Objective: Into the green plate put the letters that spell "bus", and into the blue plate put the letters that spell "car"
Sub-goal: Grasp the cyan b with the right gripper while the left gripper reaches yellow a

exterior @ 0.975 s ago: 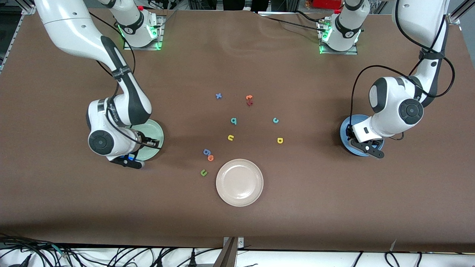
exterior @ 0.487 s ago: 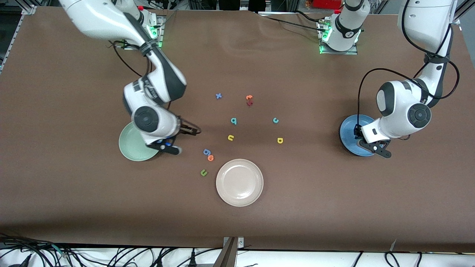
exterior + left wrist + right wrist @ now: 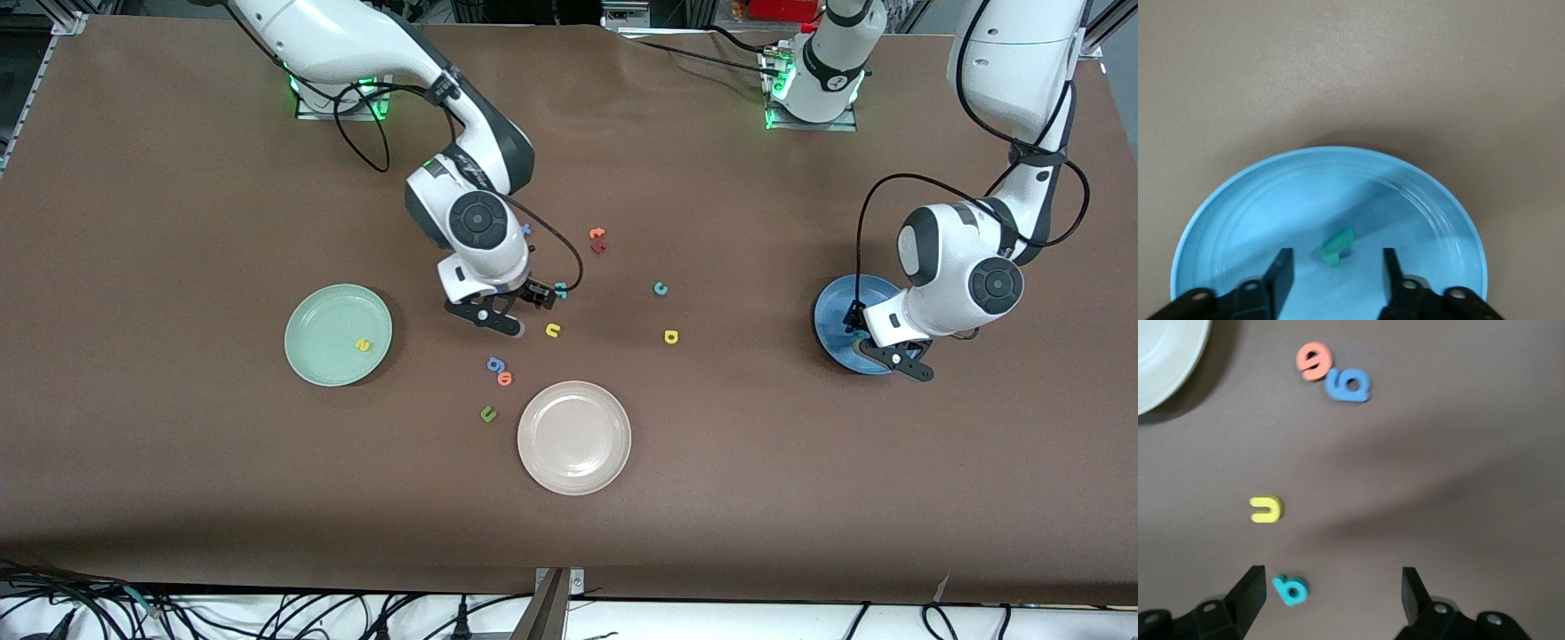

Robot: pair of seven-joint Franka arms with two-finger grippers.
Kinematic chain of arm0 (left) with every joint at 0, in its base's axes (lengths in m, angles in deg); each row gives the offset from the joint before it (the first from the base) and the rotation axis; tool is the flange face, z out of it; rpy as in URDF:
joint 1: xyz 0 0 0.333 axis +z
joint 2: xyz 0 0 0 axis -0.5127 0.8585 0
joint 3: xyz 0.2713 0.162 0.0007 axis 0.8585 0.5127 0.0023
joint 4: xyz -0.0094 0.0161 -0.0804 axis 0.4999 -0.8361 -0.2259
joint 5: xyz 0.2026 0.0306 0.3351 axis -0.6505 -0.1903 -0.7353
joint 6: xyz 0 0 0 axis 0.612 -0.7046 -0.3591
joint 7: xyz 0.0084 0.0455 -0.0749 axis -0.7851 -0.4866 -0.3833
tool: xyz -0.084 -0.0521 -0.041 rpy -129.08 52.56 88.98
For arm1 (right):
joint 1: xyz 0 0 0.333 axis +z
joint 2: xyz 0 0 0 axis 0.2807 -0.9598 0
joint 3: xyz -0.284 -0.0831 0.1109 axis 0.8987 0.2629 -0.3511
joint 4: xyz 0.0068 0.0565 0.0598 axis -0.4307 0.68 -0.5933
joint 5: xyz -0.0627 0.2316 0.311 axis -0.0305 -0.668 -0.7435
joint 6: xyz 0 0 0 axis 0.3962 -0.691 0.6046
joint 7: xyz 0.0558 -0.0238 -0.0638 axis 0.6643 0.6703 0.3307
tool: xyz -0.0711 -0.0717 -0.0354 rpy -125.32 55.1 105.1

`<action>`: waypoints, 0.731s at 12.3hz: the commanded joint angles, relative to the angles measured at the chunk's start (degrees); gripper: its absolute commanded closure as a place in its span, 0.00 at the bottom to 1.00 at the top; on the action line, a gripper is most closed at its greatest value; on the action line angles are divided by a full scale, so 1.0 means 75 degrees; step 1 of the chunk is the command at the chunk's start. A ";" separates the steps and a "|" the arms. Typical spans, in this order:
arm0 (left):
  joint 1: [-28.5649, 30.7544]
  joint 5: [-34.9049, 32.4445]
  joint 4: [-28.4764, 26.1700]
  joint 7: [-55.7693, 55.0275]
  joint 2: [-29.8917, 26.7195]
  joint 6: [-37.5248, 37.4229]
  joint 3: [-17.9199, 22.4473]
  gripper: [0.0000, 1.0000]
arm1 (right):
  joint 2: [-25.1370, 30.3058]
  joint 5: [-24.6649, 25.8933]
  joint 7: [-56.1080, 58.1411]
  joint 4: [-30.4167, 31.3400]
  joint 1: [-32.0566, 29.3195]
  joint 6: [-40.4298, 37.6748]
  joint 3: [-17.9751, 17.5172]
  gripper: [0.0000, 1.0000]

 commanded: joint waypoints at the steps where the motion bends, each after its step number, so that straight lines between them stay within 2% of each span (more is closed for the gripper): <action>1: -0.0127 0.0294 0.0095 0.0035 -0.0164 -0.0218 -0.0031 0.15 | -0.0198 0.0229 -0.0655 -0.0066 0.0212 0.0310 0.0061 0.19; 4: -0.0724 0.0294 0.0294 -0.1636 -0.0527 -0.0804 -0.0335 0.16 | -0.0279 0.0147 -0.0680 -0.0101 0.0283 0.0392 0.0050 0.27; 7: -0.1076 0.0282 0.0482 -0.3674 -0.0540 -0.0852 -0.1049 0.16 | -0.0525 0.0135 -0.0692 -0.0090 0.0691 0.0591 0.0049 0.27; 9: -0.1415 0.0270 0.0843 -0.4591 -0.0330 -0.0841 -0.1250 0.16 | -0.0724 0.0193 -0.1077 -0.0078 0.0904 0.0952 0.0061 0.27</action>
